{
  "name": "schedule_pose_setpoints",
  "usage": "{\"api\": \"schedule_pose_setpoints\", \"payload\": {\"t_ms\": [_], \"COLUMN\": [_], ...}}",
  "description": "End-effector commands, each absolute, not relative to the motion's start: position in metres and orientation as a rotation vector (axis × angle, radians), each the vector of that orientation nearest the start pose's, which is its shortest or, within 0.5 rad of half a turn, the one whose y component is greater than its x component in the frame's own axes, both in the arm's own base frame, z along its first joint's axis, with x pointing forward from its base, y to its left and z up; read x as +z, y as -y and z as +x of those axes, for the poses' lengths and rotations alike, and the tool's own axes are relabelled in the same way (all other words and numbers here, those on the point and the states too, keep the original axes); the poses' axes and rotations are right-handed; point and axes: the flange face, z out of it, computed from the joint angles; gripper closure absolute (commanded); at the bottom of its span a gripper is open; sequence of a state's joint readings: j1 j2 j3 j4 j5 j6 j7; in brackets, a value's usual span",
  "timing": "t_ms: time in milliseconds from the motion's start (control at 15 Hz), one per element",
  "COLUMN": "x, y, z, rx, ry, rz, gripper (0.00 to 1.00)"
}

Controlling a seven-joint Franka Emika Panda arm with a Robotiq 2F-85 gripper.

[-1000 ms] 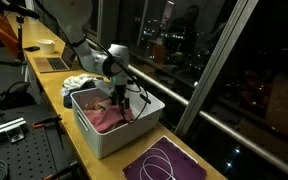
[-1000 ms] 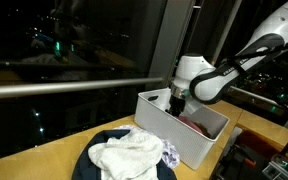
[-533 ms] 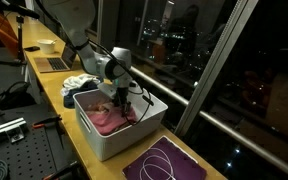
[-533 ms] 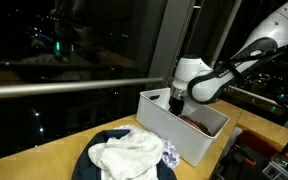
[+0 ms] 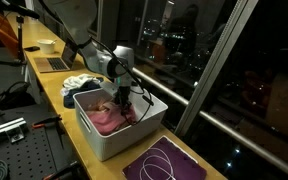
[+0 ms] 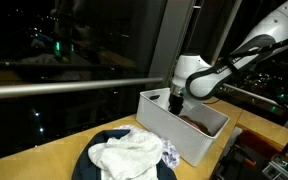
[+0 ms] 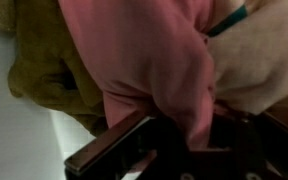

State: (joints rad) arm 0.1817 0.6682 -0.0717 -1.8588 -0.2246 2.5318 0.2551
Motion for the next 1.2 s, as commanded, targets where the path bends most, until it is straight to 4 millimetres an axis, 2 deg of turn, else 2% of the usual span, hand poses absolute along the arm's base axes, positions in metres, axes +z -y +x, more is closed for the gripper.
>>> {"api": "schedule_pose_setpoints", "payload": {"t_ms": [0, 133, 267, 533, 667, 867, 1133], "x": [0.186, 0.216, 0.255, 0.344, 0.394, 0.468, 0.551], "y": [-0.084, -0.09, -0.096, -0.11, -0.123, -0.156, -0.228], "z": [0.634, 0.63, 0.626, 0.613, 0.606, 0.592, 0.561], "rx": [-0.075, -0.117, -0.18, -0.309, -0.385, -0.502, -0.632], "ry": [0.072, 0.065, 0.062, 0.084, 0.112, 0.197, 0.389], "rz": [-3.274, -3.253, -3.239, -3.217, -3.209, -3.193, -3.166], "gripper": [0.98, 0.97, 0.96, 0.96, 0.96, 0.96, 0.96]}}
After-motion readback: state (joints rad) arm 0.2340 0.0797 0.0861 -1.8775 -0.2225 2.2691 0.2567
